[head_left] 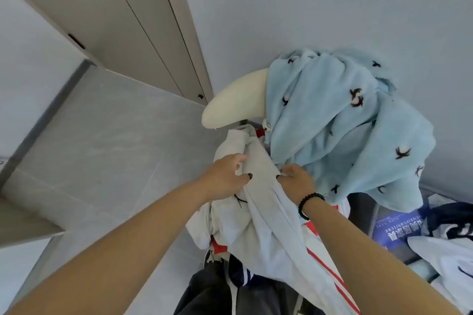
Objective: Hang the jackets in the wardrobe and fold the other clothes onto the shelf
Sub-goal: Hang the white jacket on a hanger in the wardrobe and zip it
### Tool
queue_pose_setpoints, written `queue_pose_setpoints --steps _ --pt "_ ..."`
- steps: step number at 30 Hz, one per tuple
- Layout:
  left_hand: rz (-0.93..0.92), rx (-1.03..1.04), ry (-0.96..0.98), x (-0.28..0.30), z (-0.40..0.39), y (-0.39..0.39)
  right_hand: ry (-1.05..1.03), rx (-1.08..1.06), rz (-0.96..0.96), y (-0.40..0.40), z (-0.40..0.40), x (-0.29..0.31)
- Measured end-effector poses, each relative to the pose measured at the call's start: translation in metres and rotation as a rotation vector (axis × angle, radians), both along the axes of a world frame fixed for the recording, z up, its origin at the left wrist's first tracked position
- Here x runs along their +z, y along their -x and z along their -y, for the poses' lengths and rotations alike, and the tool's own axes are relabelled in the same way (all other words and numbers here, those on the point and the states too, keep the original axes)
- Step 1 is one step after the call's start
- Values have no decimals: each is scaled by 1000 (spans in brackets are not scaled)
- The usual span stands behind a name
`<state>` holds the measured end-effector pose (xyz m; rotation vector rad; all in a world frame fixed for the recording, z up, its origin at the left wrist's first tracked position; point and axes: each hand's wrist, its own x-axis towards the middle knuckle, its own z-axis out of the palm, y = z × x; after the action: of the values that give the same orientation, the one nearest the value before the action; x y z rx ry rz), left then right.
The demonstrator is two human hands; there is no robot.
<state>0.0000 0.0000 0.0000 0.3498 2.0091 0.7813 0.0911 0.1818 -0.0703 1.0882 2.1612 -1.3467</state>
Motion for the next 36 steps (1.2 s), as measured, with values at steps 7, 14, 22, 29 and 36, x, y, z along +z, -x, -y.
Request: queue_pose_setpoints --steps 7,14,22,29,36 --pt "169 255 31 -47 -12 -13 2 9 189 -5 -3 -59" --pt "170 397 11 -45 -21 -17 -23 131 192 -6 2 -57" --pt "142 468 -27 -2 -10 -24 137 -54 -199 11 11 26" --pt "180 363 -74 37 8 -51 179 122 -416 18 32 117" --pt "40 298 -127 60 26 -108 101 268 -492 -4 79 187"
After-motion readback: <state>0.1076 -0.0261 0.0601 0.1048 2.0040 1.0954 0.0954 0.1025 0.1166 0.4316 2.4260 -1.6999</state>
